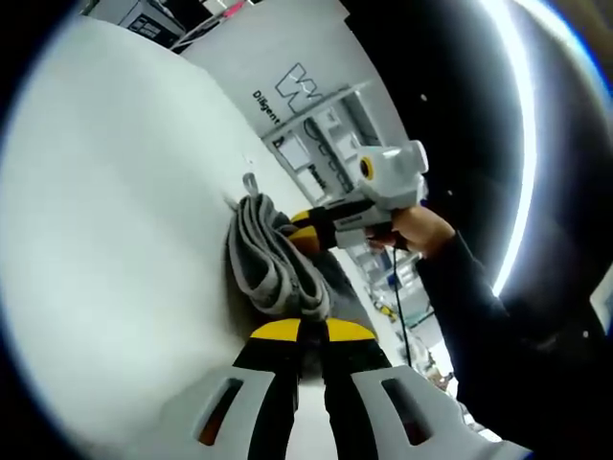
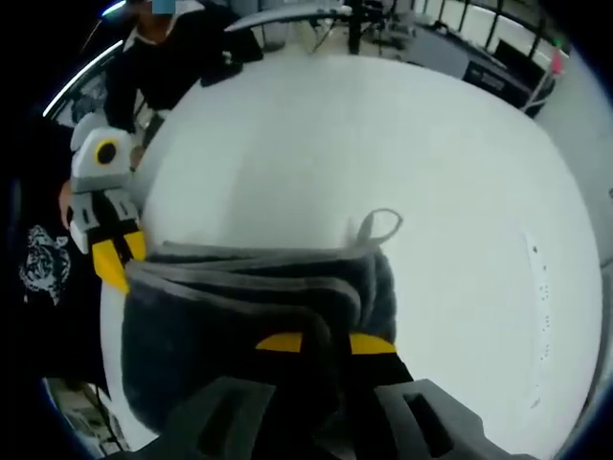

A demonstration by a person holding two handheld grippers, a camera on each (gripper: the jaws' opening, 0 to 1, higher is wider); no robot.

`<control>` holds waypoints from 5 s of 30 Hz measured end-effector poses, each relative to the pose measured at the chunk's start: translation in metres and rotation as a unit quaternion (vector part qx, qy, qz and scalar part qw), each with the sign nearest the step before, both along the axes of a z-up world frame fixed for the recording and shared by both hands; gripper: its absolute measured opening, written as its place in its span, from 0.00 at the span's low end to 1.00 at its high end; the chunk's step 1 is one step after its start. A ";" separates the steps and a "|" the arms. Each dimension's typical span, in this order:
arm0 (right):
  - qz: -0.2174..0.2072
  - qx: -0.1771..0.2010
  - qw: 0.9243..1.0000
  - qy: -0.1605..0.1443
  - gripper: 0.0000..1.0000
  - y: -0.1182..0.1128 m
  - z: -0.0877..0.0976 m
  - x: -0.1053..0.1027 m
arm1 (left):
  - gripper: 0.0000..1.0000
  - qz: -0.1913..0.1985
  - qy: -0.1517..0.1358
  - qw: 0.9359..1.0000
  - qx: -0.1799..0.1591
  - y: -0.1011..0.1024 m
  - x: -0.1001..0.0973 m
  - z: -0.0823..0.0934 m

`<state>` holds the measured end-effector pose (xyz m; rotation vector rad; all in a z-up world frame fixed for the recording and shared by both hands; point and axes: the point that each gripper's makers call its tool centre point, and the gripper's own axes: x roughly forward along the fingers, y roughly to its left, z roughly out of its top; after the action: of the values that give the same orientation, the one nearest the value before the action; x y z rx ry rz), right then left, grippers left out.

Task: Open the folded towel by lifting each exposed corner and separating the folded layers until the towel lies flat within the target outline without major curled edges

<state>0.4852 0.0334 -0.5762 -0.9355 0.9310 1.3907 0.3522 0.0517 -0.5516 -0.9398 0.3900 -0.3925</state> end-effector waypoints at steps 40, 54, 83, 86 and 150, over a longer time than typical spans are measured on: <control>-0.002 0.000 1.000 -0.012 0.10 0.008 0.000 -0.030 | 0.05 0.003 -0.006 1.000 -0.016 0.005 -0.034 0.006; 0.035 0.014 0.999 -0.037 0.18 0.012 0.021 -0.019 | 0.17 -0.008 -0.012 1.000 -0.009 0.000 -0.031 0.008; 0.101 -0.030 0.994 -0.033 0.37 0.028 0.017 -0.026 | 0.11 -0.007 -0.013 1.000 0.013 0.004 -0.018 0.008; 0.101 -0.028 0.994 -0.028 0.36 0.031 0.016 -0.022 | 0.07 -0.007 -0.014 1.000 0.011 0.005 -0.015 0.009; 0.080 -0.021 0.996 0.022 0.06 0.027 0.011 -0.034 | 0.00 -0.012 -0.053 0.998 -0.006 0.000 -0.014 0.016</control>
<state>0.4514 0.0600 -0.5647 -1.0324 0.9377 1.5371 0.3383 0.0521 -0.5357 -0.9221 0.3024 -0.4650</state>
